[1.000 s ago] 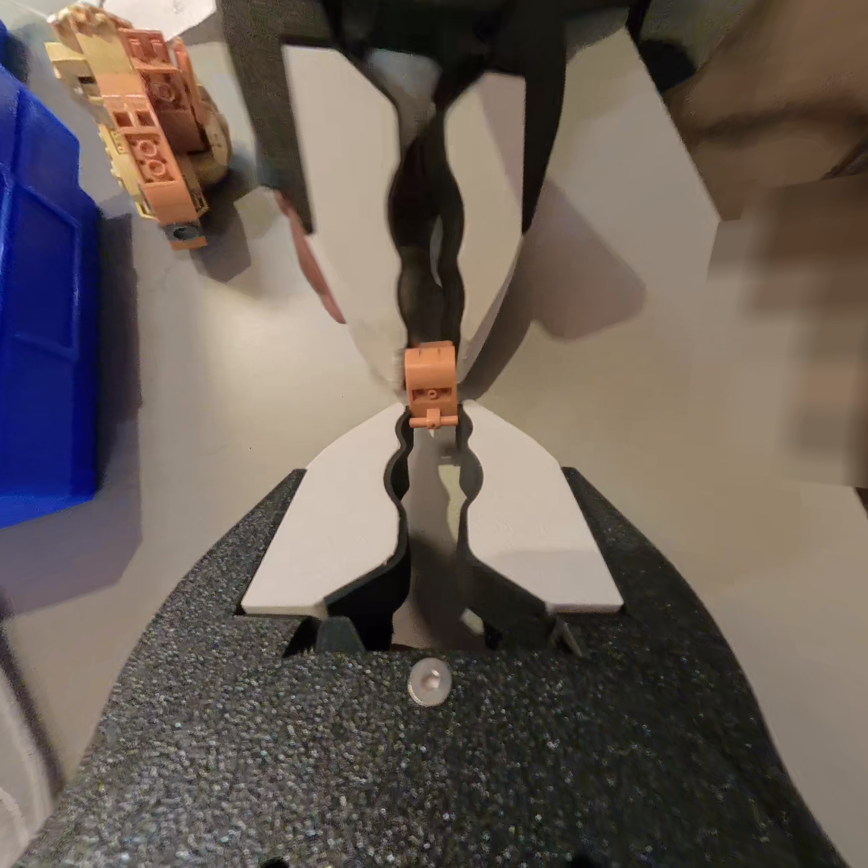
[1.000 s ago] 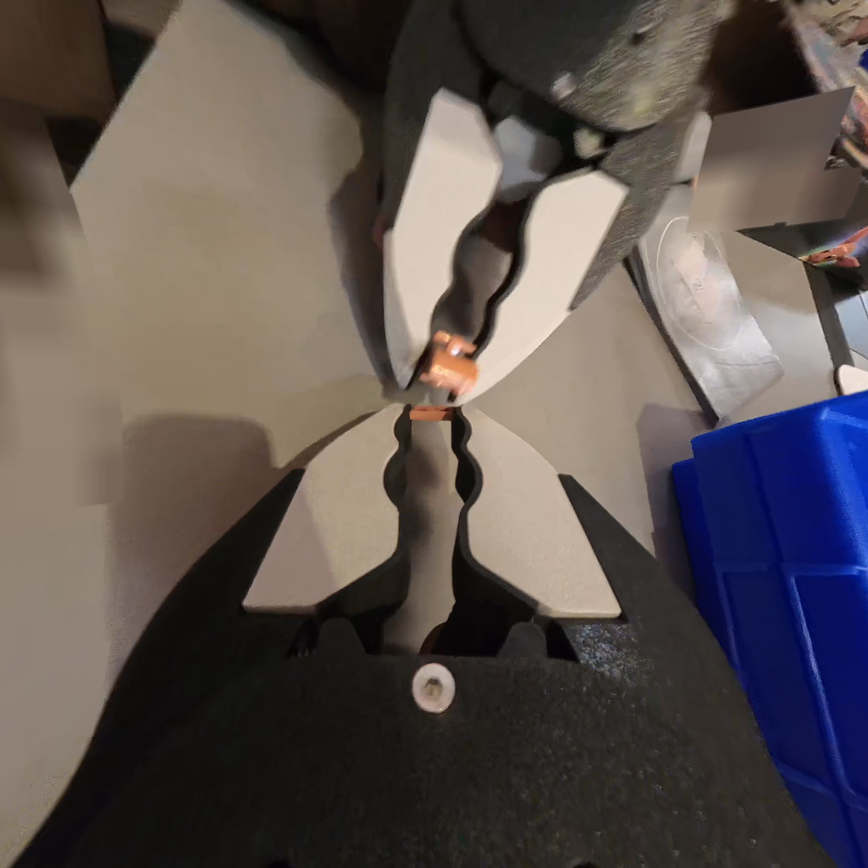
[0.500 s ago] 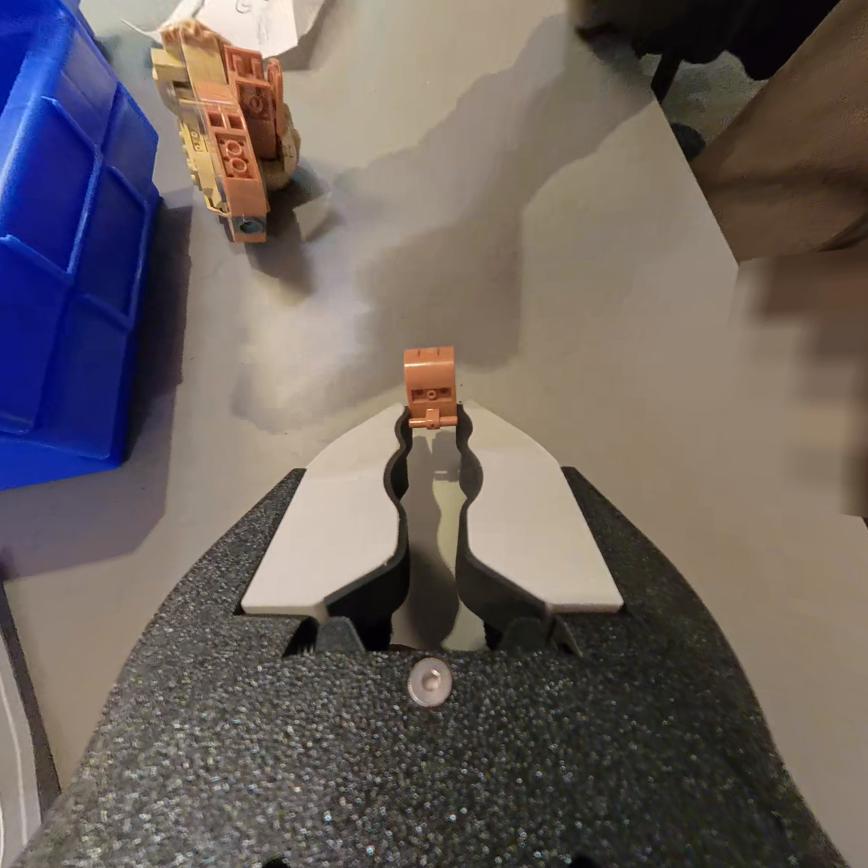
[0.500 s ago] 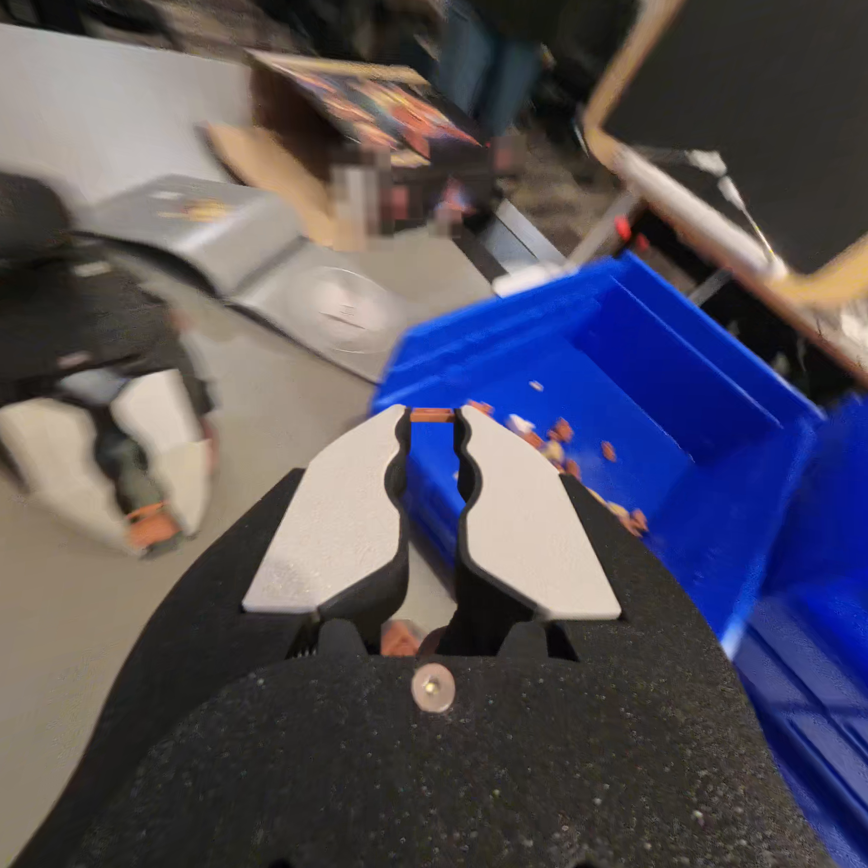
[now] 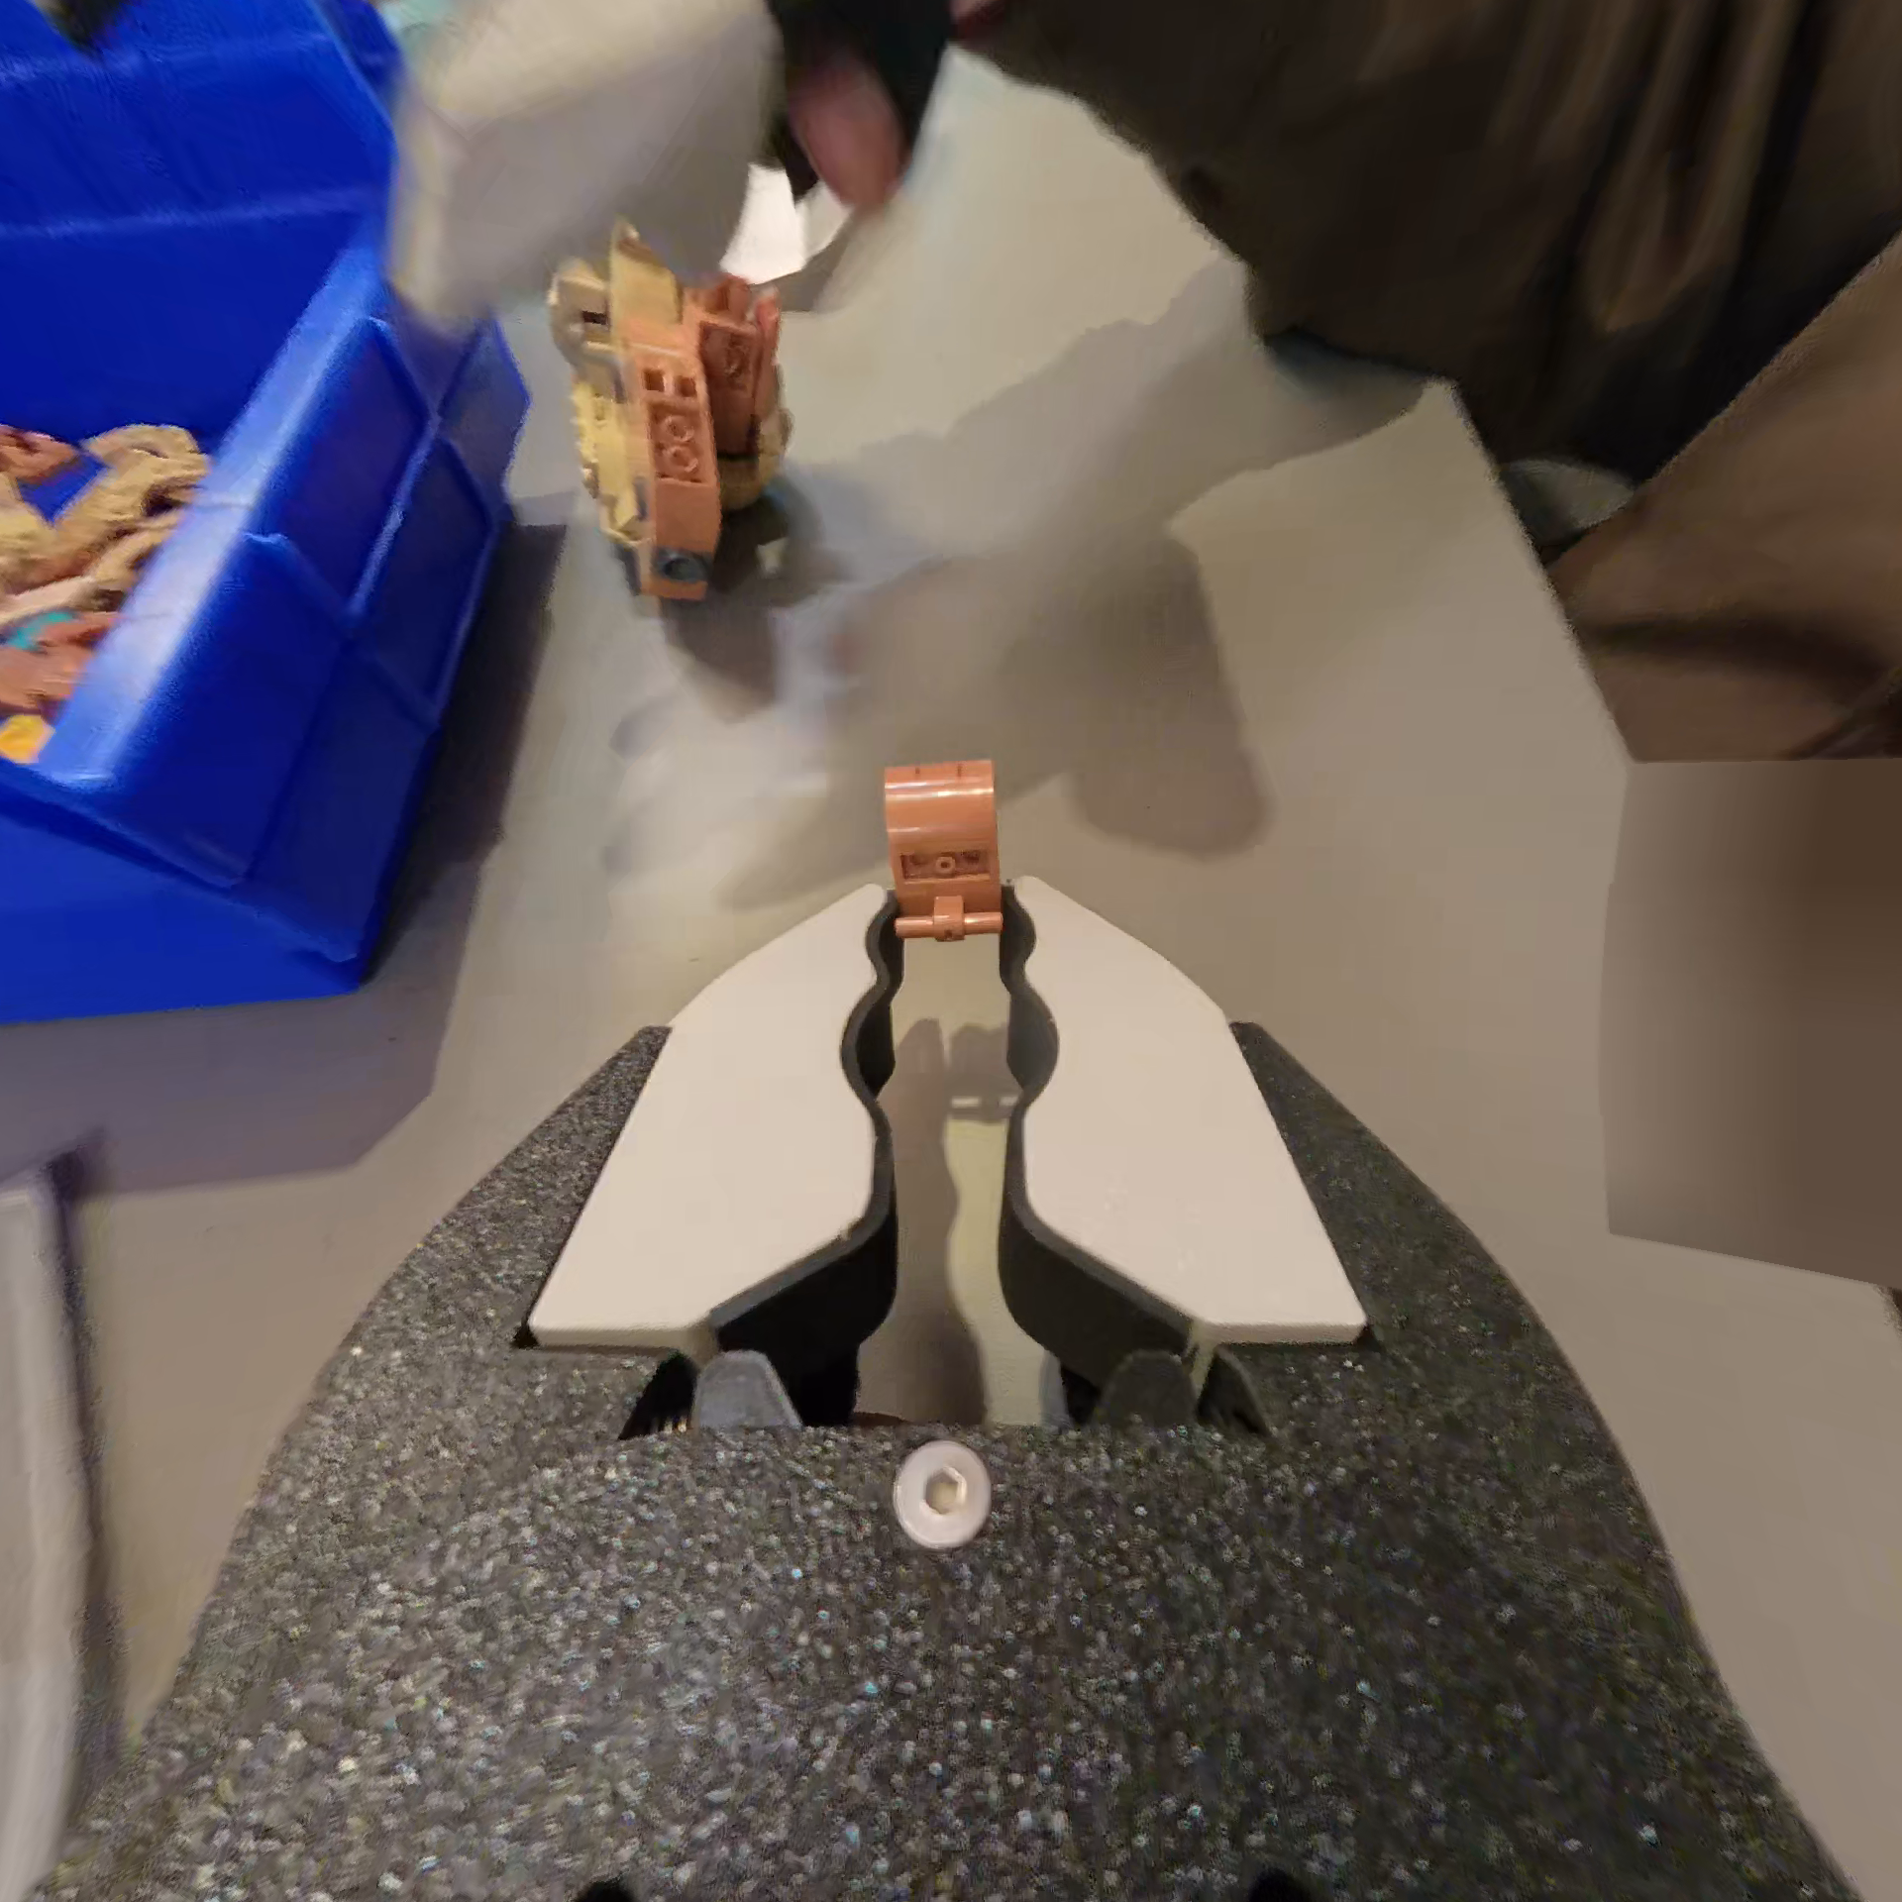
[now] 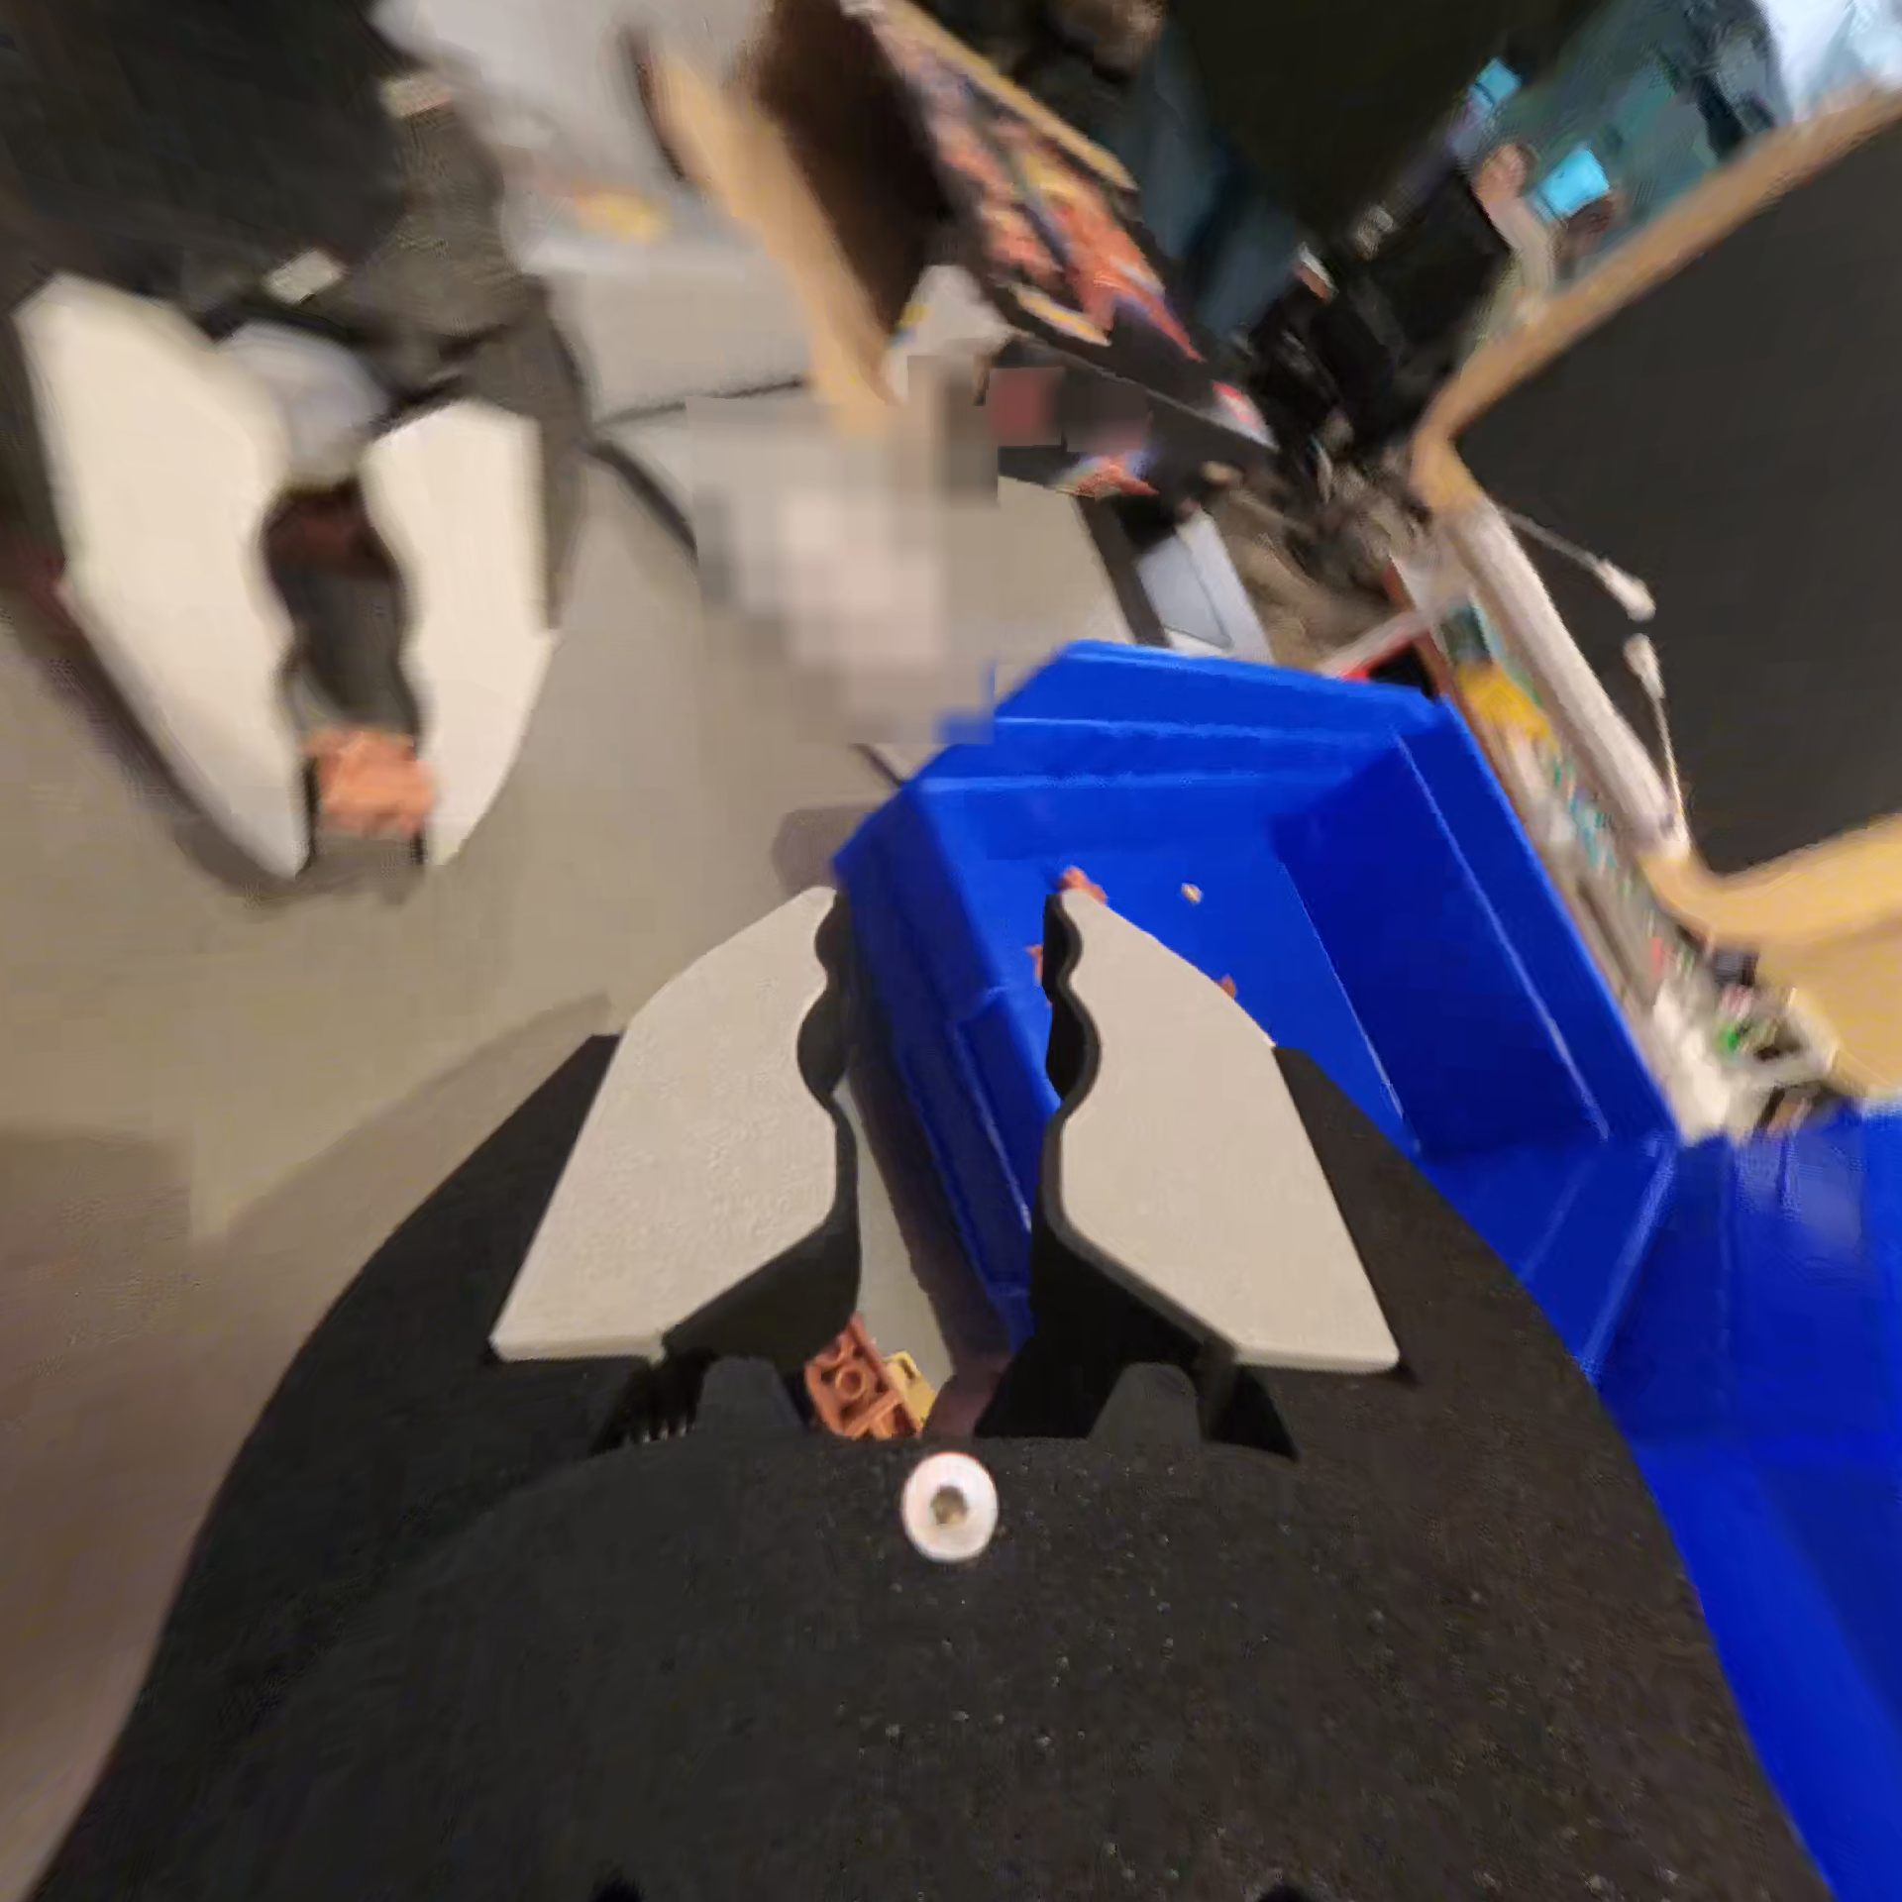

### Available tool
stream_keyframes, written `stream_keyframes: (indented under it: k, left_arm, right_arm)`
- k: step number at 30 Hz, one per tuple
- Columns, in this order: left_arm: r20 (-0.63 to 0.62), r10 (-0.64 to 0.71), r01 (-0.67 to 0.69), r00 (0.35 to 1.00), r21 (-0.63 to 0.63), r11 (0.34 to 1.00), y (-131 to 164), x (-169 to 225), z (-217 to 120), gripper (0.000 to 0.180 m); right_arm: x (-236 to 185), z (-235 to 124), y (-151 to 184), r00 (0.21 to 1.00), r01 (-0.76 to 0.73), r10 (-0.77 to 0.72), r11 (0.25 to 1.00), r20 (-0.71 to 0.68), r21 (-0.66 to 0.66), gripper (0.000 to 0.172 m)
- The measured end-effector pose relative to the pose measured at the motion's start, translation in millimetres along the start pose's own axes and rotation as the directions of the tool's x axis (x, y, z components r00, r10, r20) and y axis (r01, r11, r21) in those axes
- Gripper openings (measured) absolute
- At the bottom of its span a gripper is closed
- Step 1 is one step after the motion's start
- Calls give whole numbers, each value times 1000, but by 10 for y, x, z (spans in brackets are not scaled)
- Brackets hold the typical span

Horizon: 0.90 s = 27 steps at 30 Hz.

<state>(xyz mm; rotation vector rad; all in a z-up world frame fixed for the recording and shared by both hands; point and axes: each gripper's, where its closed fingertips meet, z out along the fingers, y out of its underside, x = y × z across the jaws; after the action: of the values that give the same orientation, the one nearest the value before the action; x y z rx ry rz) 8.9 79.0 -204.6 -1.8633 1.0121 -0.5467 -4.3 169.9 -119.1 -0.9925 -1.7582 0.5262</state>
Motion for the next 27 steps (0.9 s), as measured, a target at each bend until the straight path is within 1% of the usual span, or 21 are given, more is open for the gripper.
stream_keyframes:
  k: [1,3,7,10,14,18,21,23,27]
  left_arm:
    - [-51,-39,40,998,10,999,-20,45,-3,18]
    - [-98,-120,121,988,5,993,-27,47,-3,18]
    - [-169,-220,214,961,-50,975,21,83,5,18]
    - [-180,-261,250,948,-83,965,51,81,20,18]
    - [-186,-278,255,942,-139,957,107,103,57,18]
    - [-190,-292,260,937,-179,949,149,135,73,18]
    - [-169,-311,278,935,-197,940,179,119,74,18]
    - [-141,-321,297,936,-171,940,159,65,68,18]
    - [-97,-329,325,939,-58,944,38,-45,17,19]
  right_arm:
    - [-169,-6,11,993,104,-104,995,46,6,36]
    - [-450,2,8,962,239,-243,970,126,49,35]
    - [-693,58,-55,901,395,-408,912,146,107,30]
    - [-857,98,-38,846,491,-506,862,168,124,27]
    - [-1025,168,30,789,566,-580,814,201,128,26]
    - [-1163,236,102,731,629,-639,767,238,124,20]
    - [-1207,280,137,711,655,-660,747,241,113,15]
    - [-1156,309,146,730,648,-650,756,211,88,13]
    - [-1023,293,117,804,579,-581,813,129,57,12]
